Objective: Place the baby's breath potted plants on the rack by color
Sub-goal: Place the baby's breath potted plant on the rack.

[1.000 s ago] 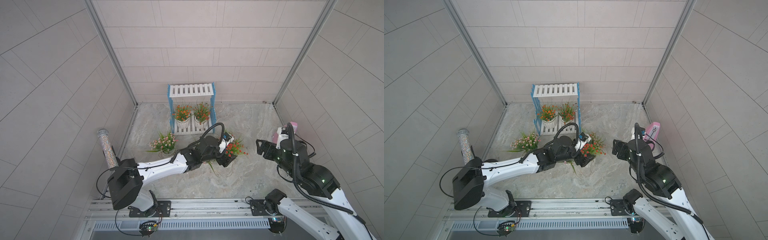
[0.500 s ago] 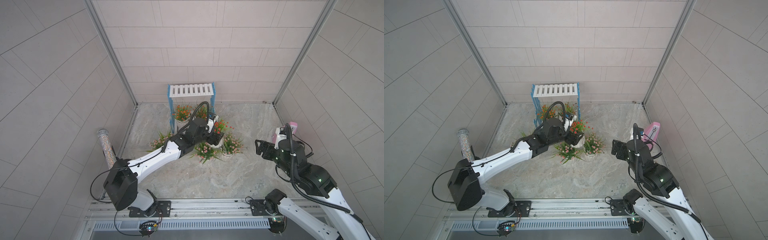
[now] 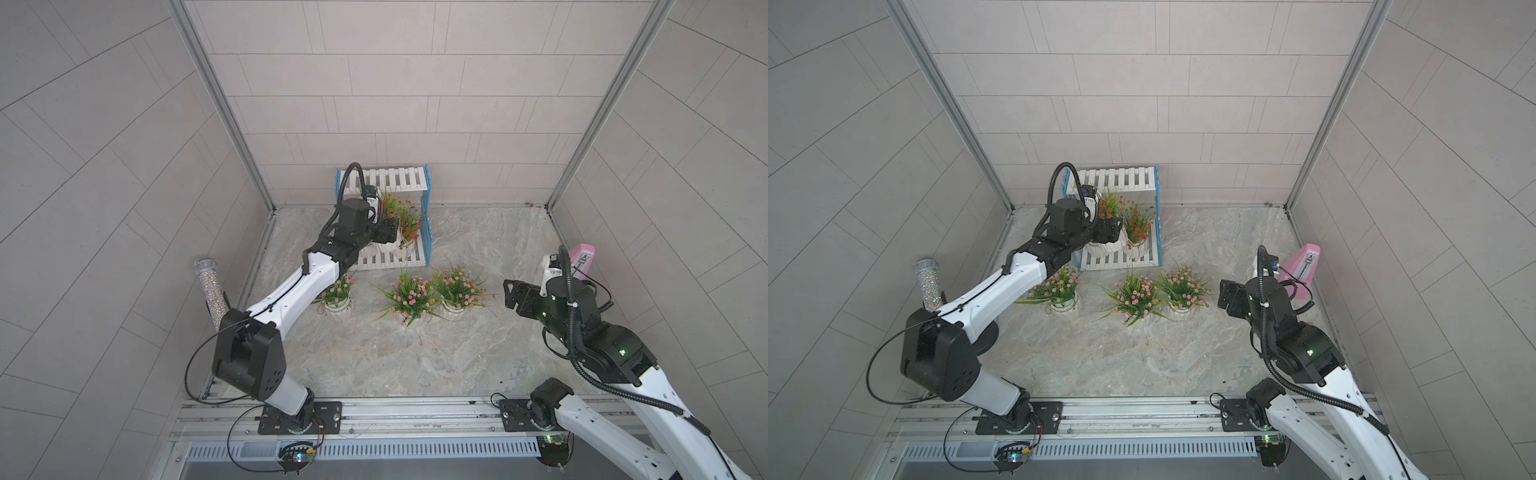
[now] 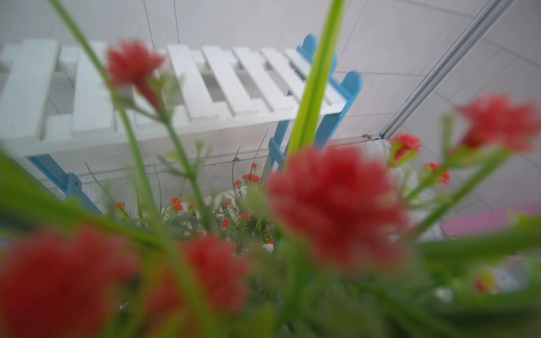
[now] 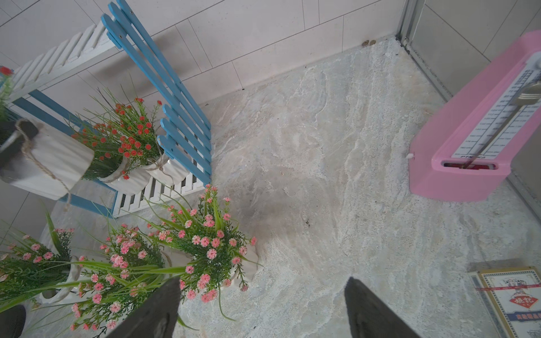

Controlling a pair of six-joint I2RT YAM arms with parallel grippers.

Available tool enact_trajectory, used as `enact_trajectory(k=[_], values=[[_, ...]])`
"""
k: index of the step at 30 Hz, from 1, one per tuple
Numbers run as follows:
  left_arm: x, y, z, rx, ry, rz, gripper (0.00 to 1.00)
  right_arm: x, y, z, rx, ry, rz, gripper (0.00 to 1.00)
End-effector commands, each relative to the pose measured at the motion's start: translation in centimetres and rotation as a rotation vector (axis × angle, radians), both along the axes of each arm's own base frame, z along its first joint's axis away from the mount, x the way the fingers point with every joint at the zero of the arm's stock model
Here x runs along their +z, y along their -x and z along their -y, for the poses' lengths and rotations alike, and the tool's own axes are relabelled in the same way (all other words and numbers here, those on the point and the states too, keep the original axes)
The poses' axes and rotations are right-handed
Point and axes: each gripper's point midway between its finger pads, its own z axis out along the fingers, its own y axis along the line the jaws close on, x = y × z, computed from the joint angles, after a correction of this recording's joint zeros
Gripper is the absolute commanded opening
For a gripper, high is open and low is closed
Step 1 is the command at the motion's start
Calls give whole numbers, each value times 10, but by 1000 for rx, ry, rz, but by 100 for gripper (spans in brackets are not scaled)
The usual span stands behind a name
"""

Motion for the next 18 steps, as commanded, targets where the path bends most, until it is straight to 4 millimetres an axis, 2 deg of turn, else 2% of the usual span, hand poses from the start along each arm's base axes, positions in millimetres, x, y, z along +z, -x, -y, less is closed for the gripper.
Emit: enact_trajectory(k=[1,10,18], values=[[-3,-14,-4,24,8,52,84,-2,-3,1,1,-5,9,90],[-54,-21,-6,51,-19,15,84,-19,-9,2,4,-45,-18,90],[-76,-20,-1,44,-31,87,84,-31,-11,6,-2,-66,-26,90]])
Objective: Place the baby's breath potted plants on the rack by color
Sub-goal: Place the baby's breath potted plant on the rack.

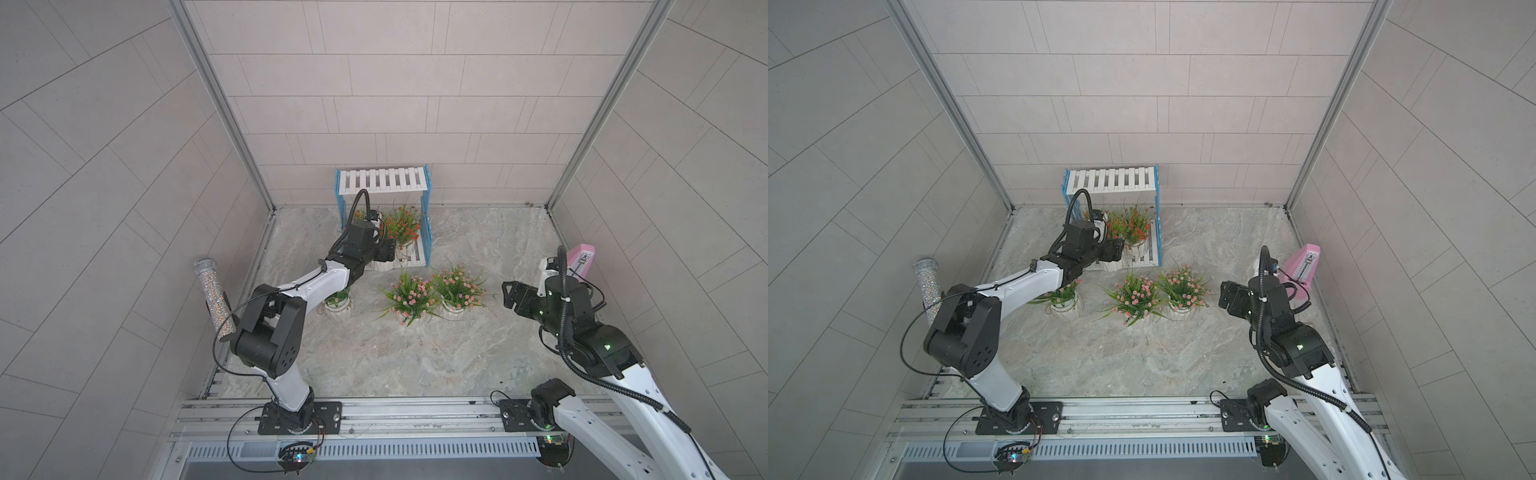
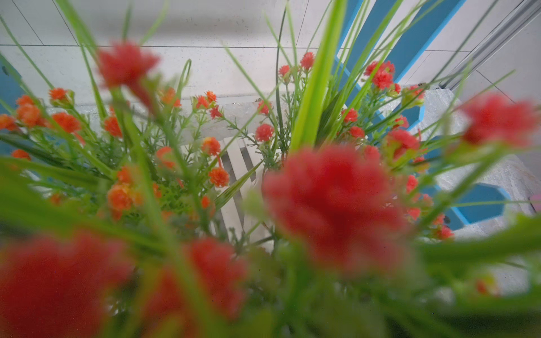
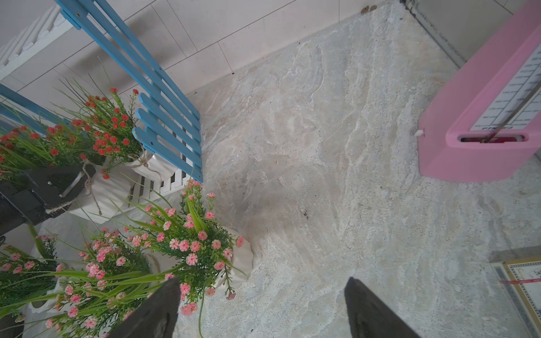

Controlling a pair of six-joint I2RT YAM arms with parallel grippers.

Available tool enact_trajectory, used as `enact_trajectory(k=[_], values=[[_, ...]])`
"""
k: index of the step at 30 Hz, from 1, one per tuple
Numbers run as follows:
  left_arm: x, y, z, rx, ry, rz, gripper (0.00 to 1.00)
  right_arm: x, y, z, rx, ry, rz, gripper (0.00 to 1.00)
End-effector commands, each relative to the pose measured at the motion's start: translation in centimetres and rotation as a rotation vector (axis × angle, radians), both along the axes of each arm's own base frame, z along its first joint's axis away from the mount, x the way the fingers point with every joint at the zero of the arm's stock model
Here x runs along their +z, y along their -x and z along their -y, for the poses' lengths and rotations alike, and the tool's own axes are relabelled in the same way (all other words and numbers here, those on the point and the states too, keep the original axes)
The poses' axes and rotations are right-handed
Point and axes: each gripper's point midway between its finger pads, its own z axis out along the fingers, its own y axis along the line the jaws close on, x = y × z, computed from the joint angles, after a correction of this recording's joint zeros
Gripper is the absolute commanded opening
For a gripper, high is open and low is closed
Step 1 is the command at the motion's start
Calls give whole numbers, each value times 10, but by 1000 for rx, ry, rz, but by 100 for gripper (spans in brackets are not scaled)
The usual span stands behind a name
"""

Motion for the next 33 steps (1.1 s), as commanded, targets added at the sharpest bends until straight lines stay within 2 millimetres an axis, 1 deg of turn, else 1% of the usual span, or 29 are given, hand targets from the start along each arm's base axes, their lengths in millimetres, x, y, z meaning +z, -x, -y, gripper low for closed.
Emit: enact_trajectory(k=[1,6,11,14,18,27,33], values=[[26,-13,9,-3,27,176,84,2,-2,-2,15,-16,27,90],[20,-14,21,-17,13,250,84,-6,-3,-4,25,-27,23,90],[12,-24,28,5,-5,290,84,-12,-3,-8,39,-40,18,89],[7,-30,27,24,-17,299,84,-14,-3,-8,41,-39,17,88],[5,-38,24,58,-37,320,84,-18,-4,-9,51,-32,11,88],[0,-51,23,83,-82,336,85,-23,-14,-13,67,-16,1,88],[-5,-59,18,106,-92,343,85,-27,-17,-15,73,-16,-10,88]])
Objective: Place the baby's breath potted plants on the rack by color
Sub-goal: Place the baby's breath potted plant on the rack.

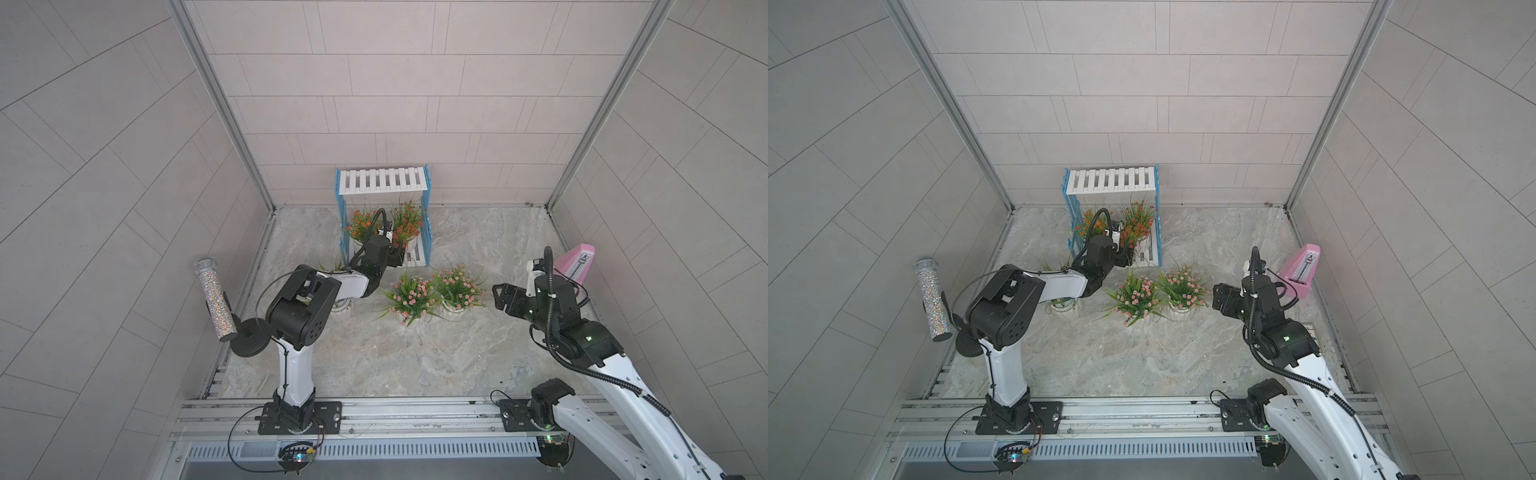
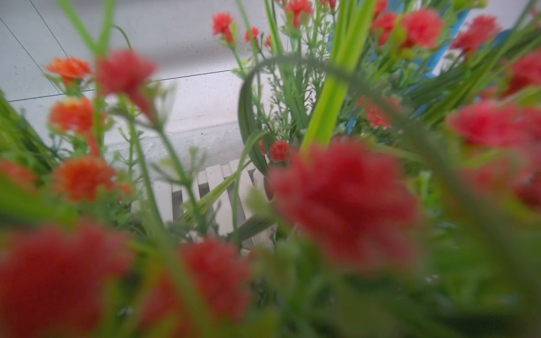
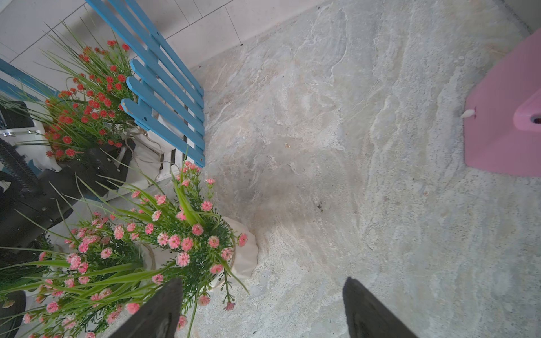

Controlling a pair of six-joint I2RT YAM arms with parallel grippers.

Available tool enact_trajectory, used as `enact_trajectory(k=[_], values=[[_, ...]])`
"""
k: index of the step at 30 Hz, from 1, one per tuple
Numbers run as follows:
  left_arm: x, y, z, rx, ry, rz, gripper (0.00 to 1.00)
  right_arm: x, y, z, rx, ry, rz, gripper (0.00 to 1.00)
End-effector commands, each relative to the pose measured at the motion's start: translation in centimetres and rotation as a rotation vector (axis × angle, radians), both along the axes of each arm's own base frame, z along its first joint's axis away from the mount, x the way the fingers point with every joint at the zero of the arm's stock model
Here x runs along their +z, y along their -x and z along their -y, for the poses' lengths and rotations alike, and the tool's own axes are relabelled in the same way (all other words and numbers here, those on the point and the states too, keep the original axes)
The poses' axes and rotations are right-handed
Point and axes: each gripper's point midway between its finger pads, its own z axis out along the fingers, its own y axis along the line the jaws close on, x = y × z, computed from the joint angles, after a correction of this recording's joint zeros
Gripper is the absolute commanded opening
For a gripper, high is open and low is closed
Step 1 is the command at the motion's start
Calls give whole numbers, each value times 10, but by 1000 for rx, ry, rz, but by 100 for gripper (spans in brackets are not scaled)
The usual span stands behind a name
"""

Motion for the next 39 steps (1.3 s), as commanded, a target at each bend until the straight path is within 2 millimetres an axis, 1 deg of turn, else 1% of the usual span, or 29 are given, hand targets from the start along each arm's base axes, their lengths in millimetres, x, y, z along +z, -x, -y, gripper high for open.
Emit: enact_trajectory(k=[1,12,20,22,27,32,39], values=[[43,-20,0,27,43,147,85,1,-3,0,5,5,18,88],[51,-35,-2,49,61,186,88,-3,-6,-3,16,4,6,88],[43,-41,-2,56,76,171,91,0,-8,-4,26,14,11,88],[40,-39,-2,55,83,163,93,1,-9,-5,33,13,13,88],[41,-31,3,10,106,153,100,2,-12,-8,46,18,16,99],[49,-19,4,-13,123,139,100,4,-17,-12,63,12,28,99],[56,-4,2,-48,104,118,100,6,-24,-22,106,16,26,100]])
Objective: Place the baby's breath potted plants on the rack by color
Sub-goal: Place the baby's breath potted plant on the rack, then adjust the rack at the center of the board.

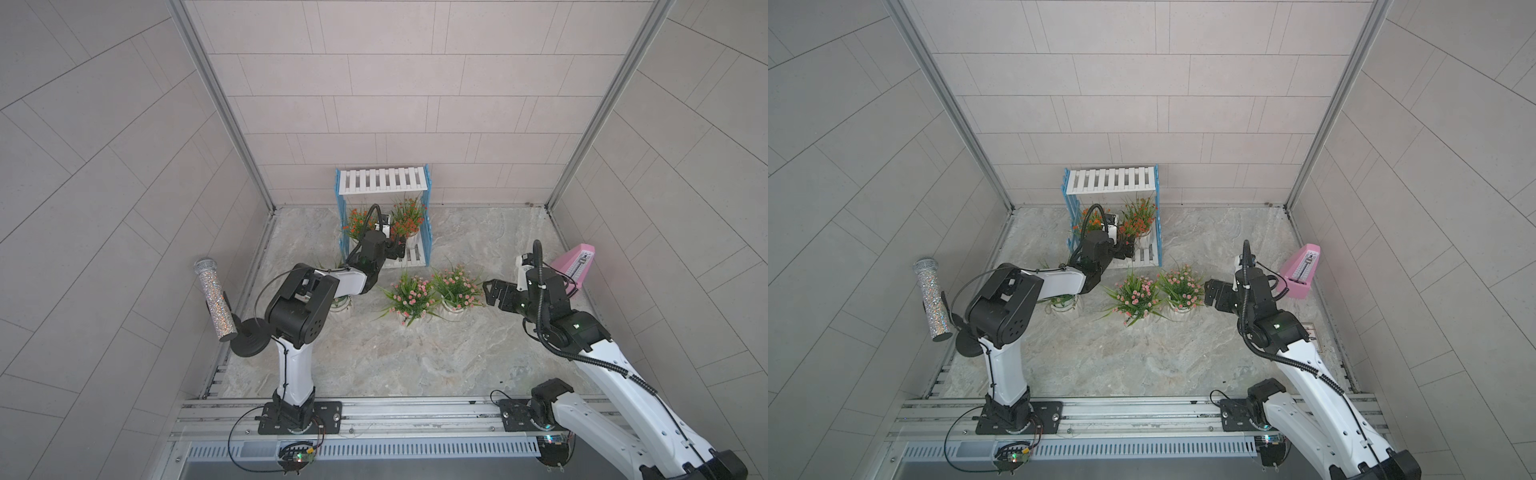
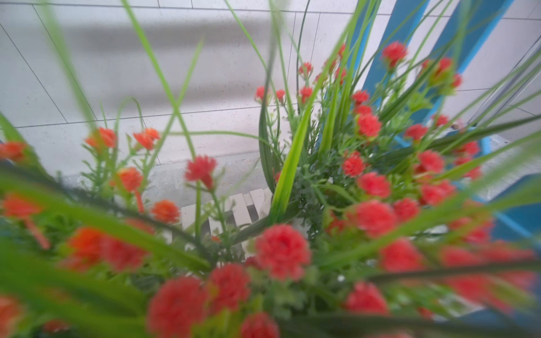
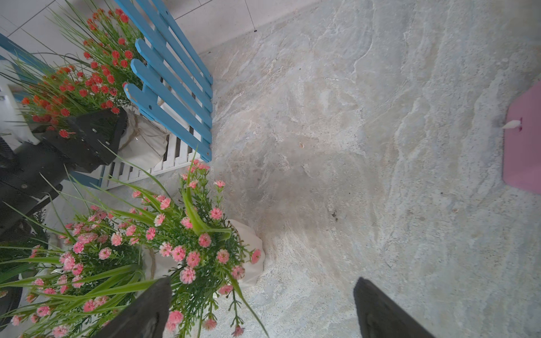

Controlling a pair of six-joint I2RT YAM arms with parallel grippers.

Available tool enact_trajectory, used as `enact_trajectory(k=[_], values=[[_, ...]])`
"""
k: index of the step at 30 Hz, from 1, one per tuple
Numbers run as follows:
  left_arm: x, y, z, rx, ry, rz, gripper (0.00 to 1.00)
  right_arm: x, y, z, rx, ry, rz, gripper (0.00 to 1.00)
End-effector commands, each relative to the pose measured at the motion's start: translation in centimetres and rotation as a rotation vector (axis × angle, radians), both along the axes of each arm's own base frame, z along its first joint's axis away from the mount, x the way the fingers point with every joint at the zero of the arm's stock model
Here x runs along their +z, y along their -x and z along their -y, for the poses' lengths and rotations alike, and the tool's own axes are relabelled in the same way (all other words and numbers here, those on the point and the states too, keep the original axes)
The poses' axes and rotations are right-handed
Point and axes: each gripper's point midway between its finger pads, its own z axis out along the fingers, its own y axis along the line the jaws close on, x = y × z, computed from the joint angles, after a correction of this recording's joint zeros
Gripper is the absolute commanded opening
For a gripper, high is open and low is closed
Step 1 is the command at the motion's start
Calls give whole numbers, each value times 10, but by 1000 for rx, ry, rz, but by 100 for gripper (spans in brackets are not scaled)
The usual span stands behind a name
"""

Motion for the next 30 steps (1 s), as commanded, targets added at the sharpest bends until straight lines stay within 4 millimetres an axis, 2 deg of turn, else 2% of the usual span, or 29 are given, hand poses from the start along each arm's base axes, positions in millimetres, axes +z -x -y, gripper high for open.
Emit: enact_trajectory(k=[1,8,14,20,25,30], values=[[25,7,-1,-29,15,44,100,16,-7,-8,38,0,47,100],[47,18,-4,-46,37,64,100,29,-29,-35,133,34,61,98],[77,27,-11,-35,98,84,100,40,-64,-75,218,67,90,94],[99,37,-28,16,205,41,100,49,-113,-116,268,95,124,90],[110,49,-39,63,244,-35,99,32,-154,-132,263,152,102,83],[118,65,-45,71,285,-68,99,10,-178,-144,276,182,86,77]])
